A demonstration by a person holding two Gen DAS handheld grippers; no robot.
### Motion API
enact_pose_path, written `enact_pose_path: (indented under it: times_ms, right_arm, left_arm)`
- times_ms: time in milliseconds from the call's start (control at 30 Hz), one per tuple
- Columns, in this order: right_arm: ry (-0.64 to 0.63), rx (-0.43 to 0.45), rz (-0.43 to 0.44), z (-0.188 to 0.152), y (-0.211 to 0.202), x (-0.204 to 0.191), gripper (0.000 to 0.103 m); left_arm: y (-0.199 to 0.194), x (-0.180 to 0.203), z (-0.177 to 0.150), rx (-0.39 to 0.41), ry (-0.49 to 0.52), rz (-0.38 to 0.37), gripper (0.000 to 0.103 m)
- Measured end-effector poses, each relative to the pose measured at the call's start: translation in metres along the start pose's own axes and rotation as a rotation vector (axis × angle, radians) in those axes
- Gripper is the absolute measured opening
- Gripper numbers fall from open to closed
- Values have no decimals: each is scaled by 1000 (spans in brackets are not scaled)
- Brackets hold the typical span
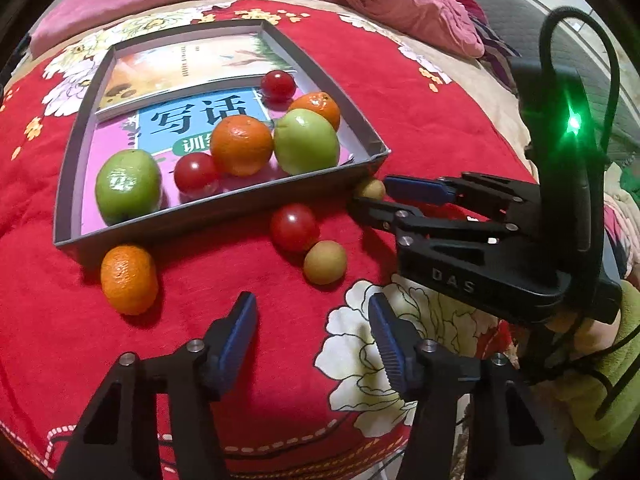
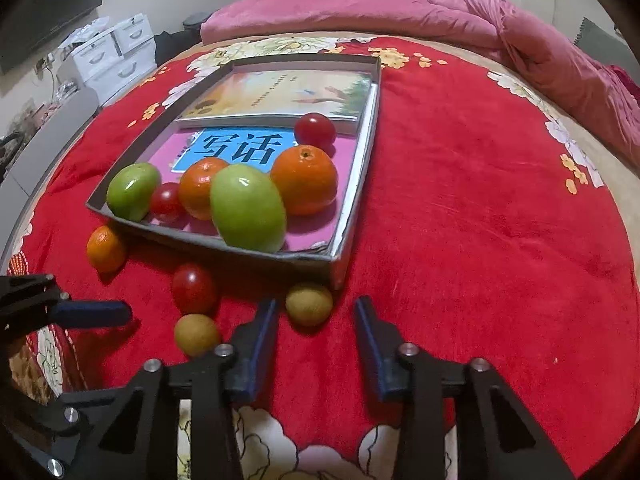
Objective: Organize fruits
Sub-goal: 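Grasp the small brown fruit with the right tool while the left tool grasps a small yellow fruit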
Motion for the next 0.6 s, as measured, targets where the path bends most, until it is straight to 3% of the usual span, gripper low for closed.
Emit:
enact_pose_path:
  times_ms: [167, 300, 600]
  right_arm:
    - [-5, 12, 19, 2, 3, 1, 29]
    - [9, 25, 40, 2, 3, 4, 25]
    - [-3, 40, 51, -1, -3, 2, 24]
  left_arm:
    - [5, 7, 1, -5, 3, -16, 56]
    - [10, 12, 2, -8, 1, -23, 47]
    - [21, 17, 12, -11, -13, -21, 42]
Point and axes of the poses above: each gripper's, at about its wrist camera, not at the fingertips, and y roughly the way its jaws point, x to its right, z to its top, the point moved 8 cm from there along y, roughly the way its jaws point, and after that the axes turned 15 degrees about z, right-handed, at the moved point
